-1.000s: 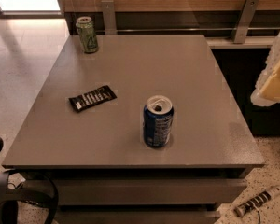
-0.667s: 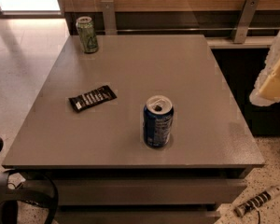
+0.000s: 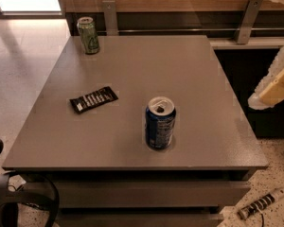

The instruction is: Move pepsi can near green can

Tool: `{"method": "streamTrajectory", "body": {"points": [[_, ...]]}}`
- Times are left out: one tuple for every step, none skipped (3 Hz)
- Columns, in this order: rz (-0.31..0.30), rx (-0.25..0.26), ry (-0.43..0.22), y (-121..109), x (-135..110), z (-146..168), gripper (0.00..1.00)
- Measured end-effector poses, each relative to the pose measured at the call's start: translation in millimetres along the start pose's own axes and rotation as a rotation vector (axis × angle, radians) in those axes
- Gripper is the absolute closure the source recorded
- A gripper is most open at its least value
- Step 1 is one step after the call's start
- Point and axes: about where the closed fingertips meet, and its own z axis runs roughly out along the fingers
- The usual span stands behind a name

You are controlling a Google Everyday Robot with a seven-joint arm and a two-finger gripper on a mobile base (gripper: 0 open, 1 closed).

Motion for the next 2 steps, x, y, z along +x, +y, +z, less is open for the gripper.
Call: {"method": "streamTrajectory", "body": {"points": [[0.052,-0.081,-0.209,16,3,46,0.00],[0.096,-0.183,-0.421,38,-23,69,0.00]]}}
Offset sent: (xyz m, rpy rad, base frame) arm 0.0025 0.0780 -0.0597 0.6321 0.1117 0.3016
